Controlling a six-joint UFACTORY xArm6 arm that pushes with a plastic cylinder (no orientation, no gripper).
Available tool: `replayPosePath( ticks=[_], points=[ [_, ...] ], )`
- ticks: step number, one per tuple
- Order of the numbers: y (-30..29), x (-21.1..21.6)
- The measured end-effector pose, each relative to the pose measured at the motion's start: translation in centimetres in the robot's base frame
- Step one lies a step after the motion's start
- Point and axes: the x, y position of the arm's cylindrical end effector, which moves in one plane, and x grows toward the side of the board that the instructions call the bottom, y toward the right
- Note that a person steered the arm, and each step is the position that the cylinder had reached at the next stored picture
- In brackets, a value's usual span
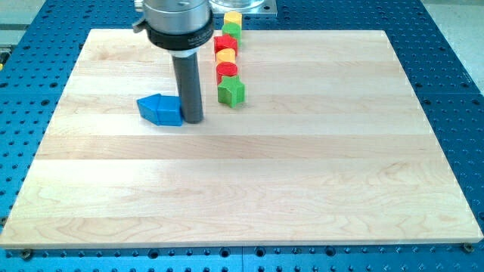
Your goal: Place your arm at the right of the cube
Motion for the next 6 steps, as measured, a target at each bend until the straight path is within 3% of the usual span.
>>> replayPosePath(
  ticks=[3,4,6],
  points=[
    [-4.7,0.0],
    [-2.1,0.4],
    [-3.4,0.4]
  ],
)
